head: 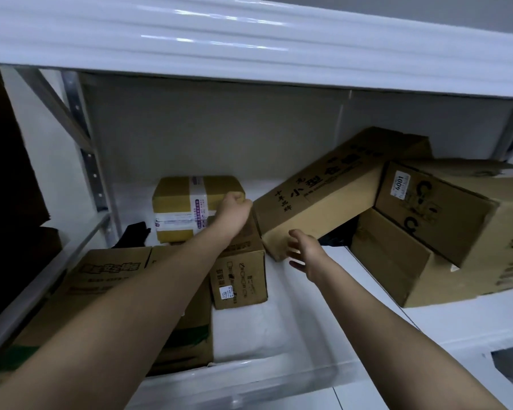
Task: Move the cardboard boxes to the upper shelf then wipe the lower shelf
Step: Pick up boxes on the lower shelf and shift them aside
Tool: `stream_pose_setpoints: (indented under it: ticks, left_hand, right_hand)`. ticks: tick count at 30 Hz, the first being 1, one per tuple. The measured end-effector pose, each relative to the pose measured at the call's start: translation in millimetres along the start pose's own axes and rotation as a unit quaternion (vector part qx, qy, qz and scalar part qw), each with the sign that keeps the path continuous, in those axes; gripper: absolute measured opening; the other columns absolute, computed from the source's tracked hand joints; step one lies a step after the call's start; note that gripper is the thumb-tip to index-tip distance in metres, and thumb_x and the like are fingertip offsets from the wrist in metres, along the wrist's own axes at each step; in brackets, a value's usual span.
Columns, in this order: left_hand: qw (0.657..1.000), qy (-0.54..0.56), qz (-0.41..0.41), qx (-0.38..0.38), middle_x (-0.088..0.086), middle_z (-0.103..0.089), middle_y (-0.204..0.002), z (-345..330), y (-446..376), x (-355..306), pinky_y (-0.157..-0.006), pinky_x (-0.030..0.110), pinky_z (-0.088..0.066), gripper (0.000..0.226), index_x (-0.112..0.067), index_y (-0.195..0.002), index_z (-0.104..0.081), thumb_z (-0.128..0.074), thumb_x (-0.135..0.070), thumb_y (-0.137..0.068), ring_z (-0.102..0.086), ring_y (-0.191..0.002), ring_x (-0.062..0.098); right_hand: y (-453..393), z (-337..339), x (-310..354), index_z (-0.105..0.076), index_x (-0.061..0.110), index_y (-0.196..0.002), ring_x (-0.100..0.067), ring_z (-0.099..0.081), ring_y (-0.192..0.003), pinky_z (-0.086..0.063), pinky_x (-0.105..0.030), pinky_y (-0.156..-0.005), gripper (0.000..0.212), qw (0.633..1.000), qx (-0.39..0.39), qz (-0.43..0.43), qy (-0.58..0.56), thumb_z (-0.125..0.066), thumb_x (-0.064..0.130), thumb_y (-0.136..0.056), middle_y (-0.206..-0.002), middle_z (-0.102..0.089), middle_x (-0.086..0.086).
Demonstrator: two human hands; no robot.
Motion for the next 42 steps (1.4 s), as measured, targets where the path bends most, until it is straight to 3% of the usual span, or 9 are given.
stream_pose_setpoints:
  ticks: [4, 10, 15, 18, 21, 27, 34, 38, 42]
  left_hand:
    - [0.998, 0.055, 0.003, 0.026, 0.005, -0.05, -0.078, -19, 1, -15, -0.059, 0.023, -0.035, 0.013, -0.009, -0.09, -0.055, -0.042, -0.011, -0.093, -0.046, -0.068, 0.012]
    - [0.996, 0.089, 0.024, 0.01, -0.003, -0.039, -0.072, -44, -8, -26, -0.054, 0.02, -0.028, 0.022, -0.021, -0.075, -0.042, -0.045, -0.009, -0.092, -0.037, -0.062, 0.008]
    - [0.991, 0.115, 0.066, -0.018, 0.003, -0.051, -0.081, -68, -19, -28, -0.062, 0.025, -0.039, 0.017, -0.015, -0.079, -0.049, -0.046, -0.009, -0.094, -0.05, -0.074, 0.015]
    - [0.989, 0.123, 0.075, -0.03, 0.014, -0.059, -0.117, -78, -25, -28, -0.088, 0.029, -0.041, 0.024, -0.005, -0.117, -0.055, -0.047, -0.013, -0.095, -0.054, -0.107, 0.025]
    - [0.99, 0.113, 0.075, -0.04, 0.023, -0.053, -0.129, -80, -30, -29, -0.1, 0.035, -0.04, 0.039, 0.002, -0.13, -0.049, -0.049, -0.013, -0.094, -0.051, -0.119, 0.033]
    - [0.99, 0.121, 0.059, -0.035, 0.004, -0.058, -0.091, -77, -43, -31, -0.067, 0.024, -0.04, 0.017, -0.009, -0.106, -0.057, -0.047, -0.015, -0.094, -0.056, -0.089, 0.021]
    - [0.99, 0.131, 0.043, -0.018, 0.001, -0.053, -0.081, -68, -54, -30, -0.06, 0.023, -0.039, 0.013, -0.016, -0.087, -0.054, -0.045, -0.013, -0.096, -0.049, -0.07, 0.009]
    - [0.992, 0.122, 0.042, -0.013, 0.004, -0.049, -0.12, -66, -56, -28, -0.085, 0.03, -0.04, 0.04, -0.012, -0.135, -0.04, -0.048, -0.018, -0.097, -0.051, -0.104, 0.019]
    - [0.99, 0.096, 0.081, -0.062, 0.014, -0.023, -0.149, -56, -58, -20, -0.11, 0.045, -0.031, 0.071, -0.017, -0.149, -0.019, -0.052, -0.044, -0.092, -0.031, -0.134, 0.033]
  right_hand:
    - [-6, 32, 2, -0.029, 0.007, -0.142, -0.027, -0.049, -0.121, -0.045, -0.038, -0.091, 0.06, 0.999, -0.043, -0.015, 0.008, -0.056, 0.03, -0.093, -0.138, -0.046, -0.011]
    - [-36, 56, 4, -0.01, 0.006, -0.149, -0.033, -0.038, -0.131, -0.039, -0.045, -0.105, 0.091, 0.994, -0.092, -0.061, -0.024, -0.067, 0.037, -0.086, -0.15, -0.031, -0.014]
    - [-66, 67, 1, 0.004, 0.007, -0.149, -0.033, -0.037, -0.134, -0.034, -0.046, -0.109, 0.127, 0.984, -0.128, -0.064, -0.108, -0.085, 0.039, -0.065, -0.151, -0.029, -0.015]
    - [-79, 70, 3, 0.001, 0.008, -0.149, -0.033, -0.039, -0.131, -0.034, -0.047, -0.109, 0.136, 0.979, -0.141, -0.053, -0.134, -0.09, 0.043, -0.054, -0.148, -0.032, -0.016]
    - [-88, 66, 13, 0.005, 0.015, -0.149, -0.033, -0.037, -0.13, -0.036, -0.05, -0.107, 0.143, 0.975, -0.147, -0.045, -0.161, -0.09, 0.052, -0.048, -0.149, -0.027, -0.012]
    - [-100, 65, 24, 0.015, 0.013, -0.149, -0.036, -0.038, -0.129, -0.038, -0.053, -0.105, 0.15, 0.965, -0.175, -0.052, -0.186, -0.089, 0.052, -0.049, -0.147, -0.03, -0.014]
    - [-98, 70, 37, 0.006, 0.016, -0.151, -0.037, -0.035, -0.129, -0.033, -0.052, -0.107, 0.136, 0.964, -0.219, -0.062, -0.141, -0.078, 0.061, -0.055, -0.146, -0.028, -0.014]
    - [-88, 66, 64, -0.008, 0.017, -0.148, -0.037, -0.047, -0.117, -0.043, -0.053, -0.098, 0.132, 0.955, -0.209, -0.032, -0.209, -0.077, 0.065, -0.046, -0.135, -0.041, -0.014]
    - [-78, 70, 95, -0.016, 0.015, -0.147, -0.032, -0.046, -0.125, -0.044, -0.053, -0.1, 0.131, 0.947, -0.212, -0.02, -0.239, -0.079, 0.067, -0.044, -0.141, -0.042, -0.01]
Point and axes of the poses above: each hand's wrist, its own y-axis away from the middle knuckle, its own z-axis out of the back of the hand, x = y × z, the point moved 10 cm from there along -y, towards the middle knuckle
